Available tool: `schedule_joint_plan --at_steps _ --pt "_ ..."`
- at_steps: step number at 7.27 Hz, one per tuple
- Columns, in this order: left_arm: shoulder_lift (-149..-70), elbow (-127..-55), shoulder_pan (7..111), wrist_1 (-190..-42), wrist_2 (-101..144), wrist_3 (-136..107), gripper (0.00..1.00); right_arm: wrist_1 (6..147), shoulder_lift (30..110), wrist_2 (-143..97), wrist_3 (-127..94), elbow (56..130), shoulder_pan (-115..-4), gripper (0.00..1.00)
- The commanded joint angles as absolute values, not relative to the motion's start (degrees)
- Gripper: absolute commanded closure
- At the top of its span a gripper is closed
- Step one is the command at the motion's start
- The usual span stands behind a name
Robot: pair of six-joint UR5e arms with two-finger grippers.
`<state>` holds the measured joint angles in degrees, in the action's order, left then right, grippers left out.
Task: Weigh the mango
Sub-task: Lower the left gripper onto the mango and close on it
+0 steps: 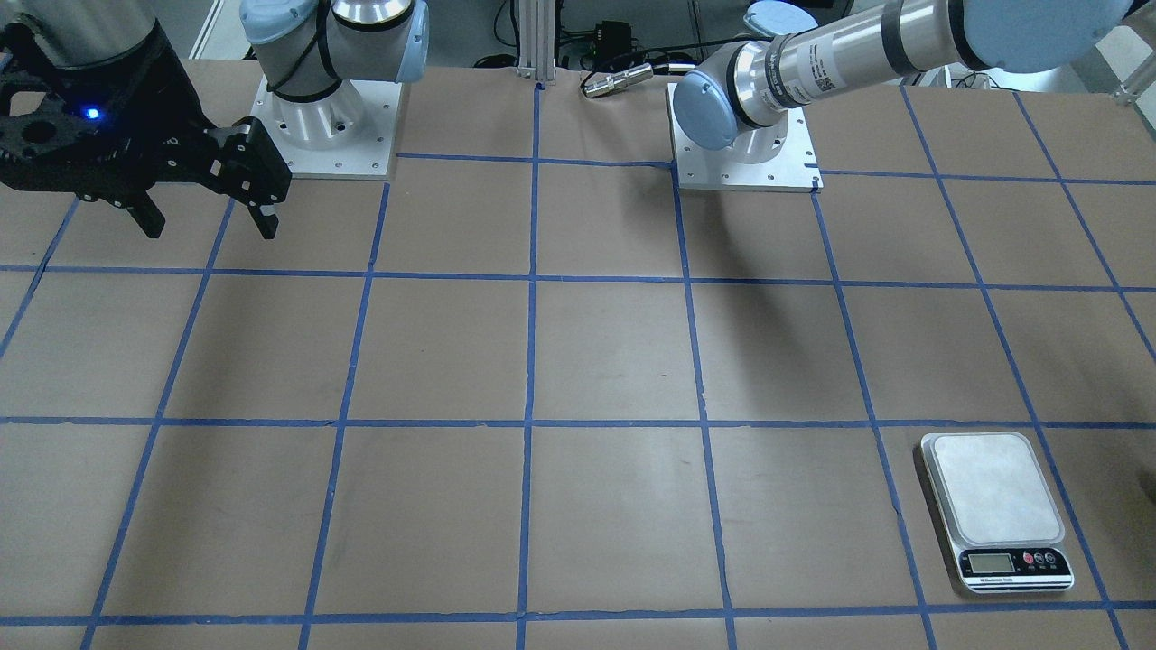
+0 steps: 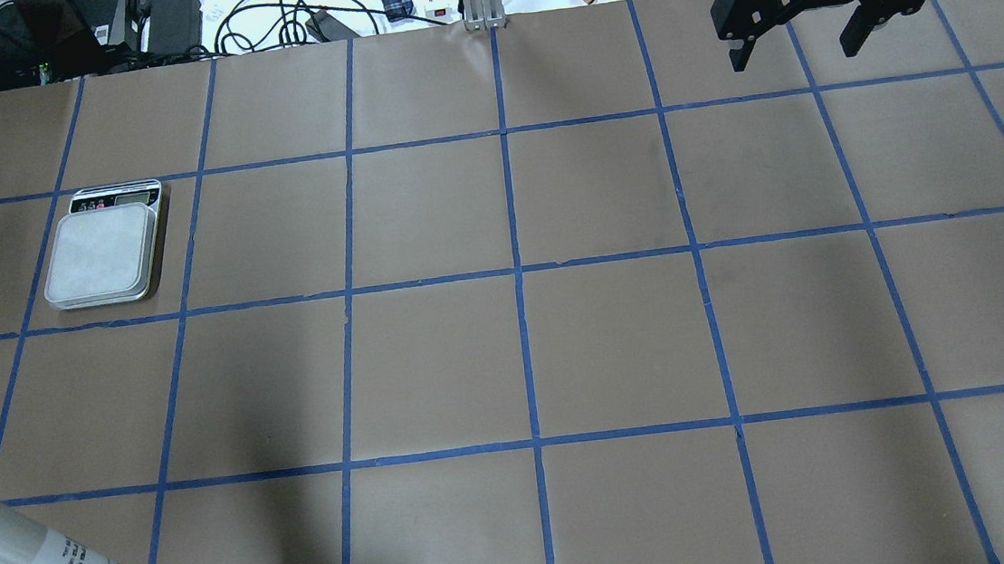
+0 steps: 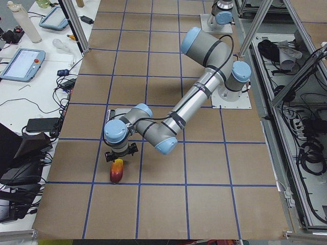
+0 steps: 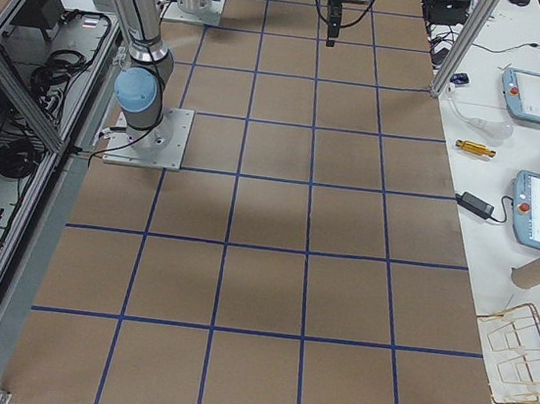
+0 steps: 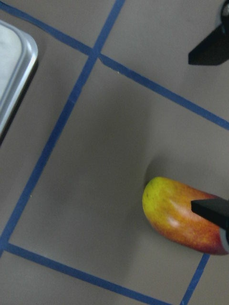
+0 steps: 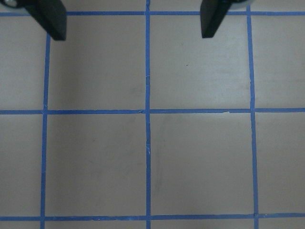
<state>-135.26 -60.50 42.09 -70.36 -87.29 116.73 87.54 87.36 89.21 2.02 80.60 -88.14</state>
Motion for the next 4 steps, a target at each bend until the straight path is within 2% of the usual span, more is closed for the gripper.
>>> schedule_joint_plan --at_steps 1,4 --pt "-140.43 -54.60 41.66 -70.31 -87.10 125.02 0.00 87.54 87.36 89.21 2.02 80.60 -88.07 0.00" --pt "-144.13 -50.72 41.66 -69.79 -86.31 128.58 0.00 87.54 87.36 89.21 2.02 80.60 -88.07 0.00"
